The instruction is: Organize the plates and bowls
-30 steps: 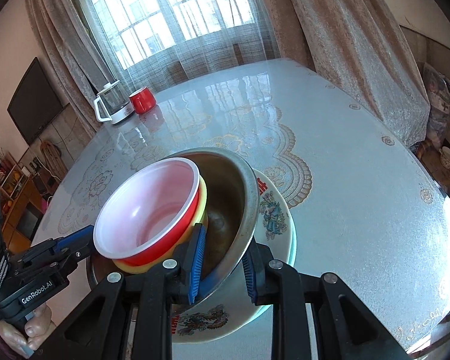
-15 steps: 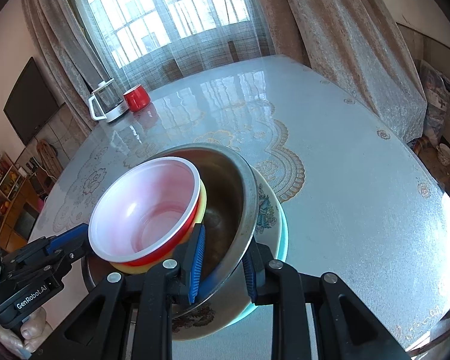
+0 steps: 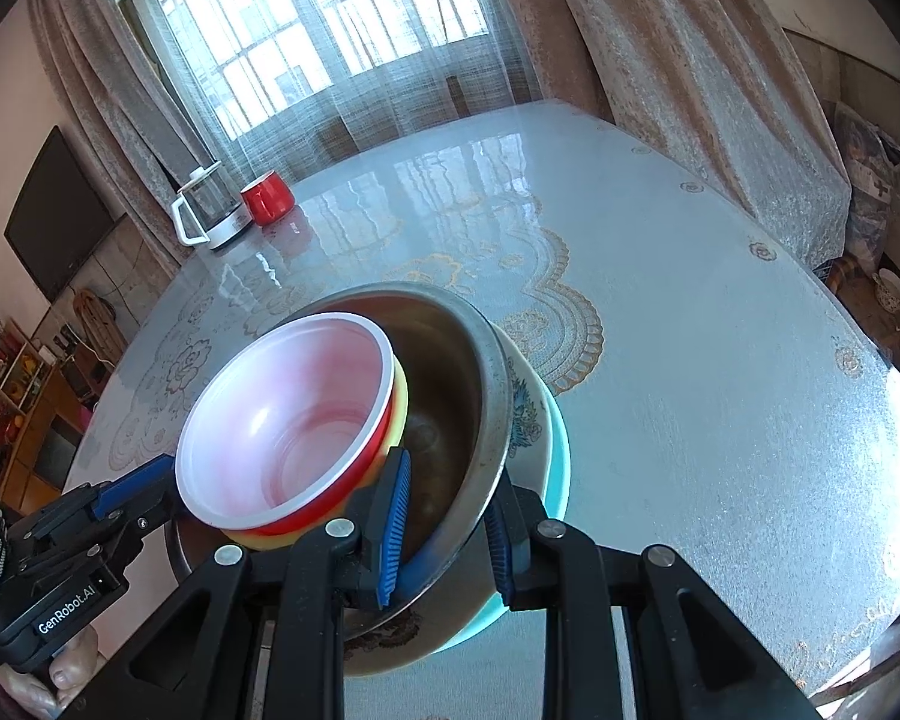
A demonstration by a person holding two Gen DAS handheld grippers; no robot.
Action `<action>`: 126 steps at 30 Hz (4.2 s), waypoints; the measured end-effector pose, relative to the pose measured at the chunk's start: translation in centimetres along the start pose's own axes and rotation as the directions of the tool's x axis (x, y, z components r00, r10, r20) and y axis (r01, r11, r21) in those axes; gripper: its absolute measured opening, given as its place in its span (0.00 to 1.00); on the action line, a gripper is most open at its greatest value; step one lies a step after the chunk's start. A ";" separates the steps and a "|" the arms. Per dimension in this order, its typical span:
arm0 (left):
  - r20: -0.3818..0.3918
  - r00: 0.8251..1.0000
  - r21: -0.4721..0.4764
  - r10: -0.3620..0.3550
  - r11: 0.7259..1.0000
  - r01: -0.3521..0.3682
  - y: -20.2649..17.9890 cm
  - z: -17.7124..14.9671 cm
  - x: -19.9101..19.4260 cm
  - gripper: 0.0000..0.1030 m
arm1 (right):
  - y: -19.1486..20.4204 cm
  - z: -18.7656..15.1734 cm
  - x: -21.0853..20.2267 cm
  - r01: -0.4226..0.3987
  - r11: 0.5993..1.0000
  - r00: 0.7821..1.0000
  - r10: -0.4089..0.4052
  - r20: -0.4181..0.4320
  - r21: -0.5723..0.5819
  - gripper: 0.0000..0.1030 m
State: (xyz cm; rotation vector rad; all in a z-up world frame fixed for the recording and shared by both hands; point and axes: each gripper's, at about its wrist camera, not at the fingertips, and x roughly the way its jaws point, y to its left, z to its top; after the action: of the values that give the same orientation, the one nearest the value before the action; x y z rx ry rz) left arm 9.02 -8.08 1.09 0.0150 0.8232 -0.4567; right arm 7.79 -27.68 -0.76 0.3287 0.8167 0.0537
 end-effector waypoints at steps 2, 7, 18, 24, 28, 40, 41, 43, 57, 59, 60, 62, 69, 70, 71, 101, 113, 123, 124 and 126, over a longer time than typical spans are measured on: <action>0.001 1.000 -0.001 0.001 1.000 -0.001 0.0 0.0 0.0 0.25 | -0.1 0.0 -0.2 -0.002 1.000 1.000 0.002 0.004 0.007 0.24; 0.005 1.000 0.004 0.008 1.000 -0.008 -0.1 -0.2 -0.2 0.25 | -0.2 0.0 -0.6 -0.007 1.000 1.000 0.007 0.013 0.014 0.25; 0.012 1.000 -0.009 0.023 1.000 -0.023 -0.1 -0.4 -0.5 0.25 | -0.2 -0.3 -1.1 -0.008 1.000 1.000 0.008 0.028 0.017 0.26; 0.014 0.999 -0.002 0.043 0.999 -0.043 -0.3 -0.4 -0.5 0.25 | 0.3 -0.6 -1.1 0.016 1.000 0.999 -0.015 0.042 -0.018 0.21; 0.015 0.999 -0.011 0.037 0.999 -0.037 -0.1 -0.4 -0.6 0.25 | 0.3 -0.5 -1.2 0.008 1.000 0.999 -0.007 0.045 -0.010 0.21; 0.019 0.999 -0.003 0.039 0.999 -0.039 -0.3 -0.4 -0.7 0.25 | 0.0 -0.6 -1.0 0.006 1.000 0.999 -0.006 0.043 0.001 0.21; 0.019 0.999 -0.002 0.040 0.999 -0.040 -0.3 -0.4 -0.7 0.25 | 0.0 -0.6 -1.0 0.003 1.000 0.999 -0.003 0.042 0.005 0.21; 0.021 0.999 -0.002 0.043 0.999 -0.043 -0.4 -0.5 -0.6 0.25 | -0.1 -0.7 -1.0 -0.007 1.000 0.999 0.006 0.038 0.012 0.22; 0.024 0.998 -0.014 0.057 0.998 -0.057 -0.5 -0.9 -1.1 0.28 | 0.2 -1.2 -1.3 -0.020 1.000 0.999 0.019 0.036 0.013 0.24; 0.028 0.997 -0.018 0.065 0.998 -0.065 -0.4 -0.9 -1.3 0.28 | 0.3 -1.2 -1.3 -0.020 1.000 0.999 0.020 0.034 0.012 0.24; 0.031 0.997 -0.017 0.071 0.997 -0.070 -0.4 -1.0 -1.4 0.28 | 0.3 -1.2 -1.4 -0.021 1.000 0.999 0.021 0.033 0.013 0.25; 0.039 0.996 -0.016 0.084 0.996 -0.083 -0.4 -1.0 -1.7 0.29 | 0.4 -1.2 -1.4 -0.021 1.000 0.999 0.021 0.032 0.015 0.25; 0.051 0.992 -0.022 0.120 0.993 -0.119 -0.3 -1.5 -2.4 0.31 | 1.0 -1.5 -1.7 0.002 1.000 0.999 -0.002 0.041 0.000 0.30; 0.051 0.991 -0.025 0.120 0.993 -0.119 -0.2 -1.6 -2.5 0.31 | 1.0 -1.5 -1.7 0.000 1.000 0.999 -0.001 0.040 0.004 0.30; 0.051 0.991 -0.029 0.120 0.993 -0.119 -0.2 -1.7 -2.7 0.32 | 1.0 -1.5 -1.8 -0.002 1.000 0.999 0.002 0.042 0.007 0.32; 0.136 0.946 -0.088 0.296 0.954 -0.286 0.4 -4.8 -6.0 0.48 | 4.9 -3.2 -5.3 0.171 0.982 0.957 -0.146 0.249 -0.079 0.39; 0.143 0.944 -0.094 0.296 0.954 -0.284 0.2 -4.7 -6.2 0.54 | 4.8 -3.4 -5.3 0.177 0.982 0.954 -0.155 0.257 -0.066 0.39; 0.146 0.943 -0.091 0.298 0.954 -0.287 0.1 -4.7 -6.3 0.60 | 4.8 -3.4 -5.2 0.173 0.983 0.954 -0.151 0.258 -0.066 0.40; 0.148 0.943 -0.090 0.300 0.953 -0.289 0.0 -4.7 -6.3 0.61 | 4.8 -3.4 -5.2 0.174 0.983 0.954 -0.151 0.258 -0.066 0.40; 0.150 0.941 -0.088 0.305 0.952 -0.295 0.0 -4.7 -6.3 0.61 | 4.8 -3.4 -5.3 0.171 0.983 0.955 -0.149 0.257 -0.066 0.39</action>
State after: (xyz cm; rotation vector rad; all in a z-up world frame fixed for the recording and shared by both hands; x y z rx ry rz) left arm 1.99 -4.76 2.37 0.0432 0.6609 -0.1403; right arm 2.10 -23.13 2.29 0.1800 0.5848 -0.1026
